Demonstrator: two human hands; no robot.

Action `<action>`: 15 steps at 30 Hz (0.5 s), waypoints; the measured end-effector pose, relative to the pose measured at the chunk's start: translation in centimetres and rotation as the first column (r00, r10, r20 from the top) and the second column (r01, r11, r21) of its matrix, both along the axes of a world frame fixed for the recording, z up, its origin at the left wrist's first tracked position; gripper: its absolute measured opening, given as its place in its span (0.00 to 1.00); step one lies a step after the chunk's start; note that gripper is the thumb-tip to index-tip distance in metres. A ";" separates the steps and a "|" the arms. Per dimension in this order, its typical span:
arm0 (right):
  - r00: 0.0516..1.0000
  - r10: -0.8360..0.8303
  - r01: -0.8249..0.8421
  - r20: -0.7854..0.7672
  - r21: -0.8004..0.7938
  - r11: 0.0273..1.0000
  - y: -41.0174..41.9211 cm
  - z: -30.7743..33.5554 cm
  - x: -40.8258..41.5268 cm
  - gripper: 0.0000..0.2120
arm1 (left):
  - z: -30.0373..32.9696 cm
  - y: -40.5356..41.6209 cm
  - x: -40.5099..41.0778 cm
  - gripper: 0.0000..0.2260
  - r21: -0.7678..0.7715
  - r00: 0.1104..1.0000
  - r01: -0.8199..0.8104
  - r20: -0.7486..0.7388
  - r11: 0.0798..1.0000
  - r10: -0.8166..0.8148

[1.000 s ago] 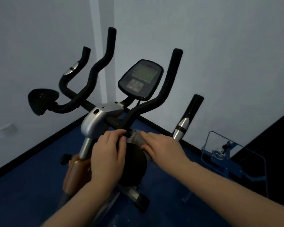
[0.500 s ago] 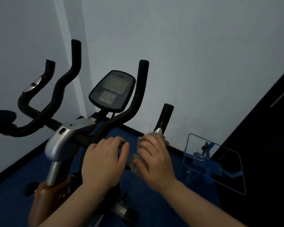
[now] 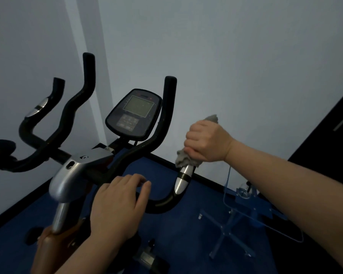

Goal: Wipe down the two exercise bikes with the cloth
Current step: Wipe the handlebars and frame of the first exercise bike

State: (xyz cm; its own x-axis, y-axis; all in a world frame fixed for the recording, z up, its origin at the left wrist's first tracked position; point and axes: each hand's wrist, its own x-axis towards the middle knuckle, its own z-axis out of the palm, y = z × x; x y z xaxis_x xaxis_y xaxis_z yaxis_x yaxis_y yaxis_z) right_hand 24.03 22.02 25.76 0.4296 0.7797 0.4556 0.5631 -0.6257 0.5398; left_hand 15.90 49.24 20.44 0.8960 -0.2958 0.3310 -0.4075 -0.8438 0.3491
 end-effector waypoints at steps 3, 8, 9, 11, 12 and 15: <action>0.994 -0.105 0.111 -0.038 0.304 0.946 0.4 -0.4 0.5 0.17 | 0.1 0.0 -0.1 0.18 -0.010 1.000 -0.008 0.007 1.000 0.008; 0.912 -0.319 0.367 -0.259 0.862 0.349 3.6 -2.1 -1.1 0.20 | 0.2 -0.2 -0.2 0.17 -0.015 0.999 -0.039 0.027 0.999 0.039; 0.891 -0.331 0.376 -0.310 0.913 0.156 4.6 -2.2 -1.5 0.20 | 0.2 -0.2 -0.2 0.17 -0.018 0.998 -0.048 0.029 0.999 0.048; 0.854 -0.341 0.377 -0.392 0.919 -0.113 6.3 -2.3 -1.9 0.19 | 0.2 -0.3 -0.2 0.17 -0.022 0.998 -0.060 0.028 0.998 0.060; 0.835 -0.345 0.380 -0.428 0.903 -0.202 7.0 -2.4 -2.2 0.19 | 0.1 -0.2 -0.1 0.18 -0.020 0.998 -0.061 0.024 0.998 0.061; 0.800 -0.344 0.382 -0.491 0.860 -0.339 8.6 -2.5 -3.1 0.17 | 0.1 -0.4 0.1 0.19 -0.031 0.997 -0.070 0.022 0.997 0.071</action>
State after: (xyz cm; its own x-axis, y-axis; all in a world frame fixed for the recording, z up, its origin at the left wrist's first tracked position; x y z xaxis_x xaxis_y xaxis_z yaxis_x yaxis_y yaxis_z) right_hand 20.89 30.59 23.31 0.4309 -0.8112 0.3954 -0.0383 -0.4542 -0.8901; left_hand 15.95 48.88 20.54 0.9065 -0.2215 0.3595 -0.3553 -0.8601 0.3660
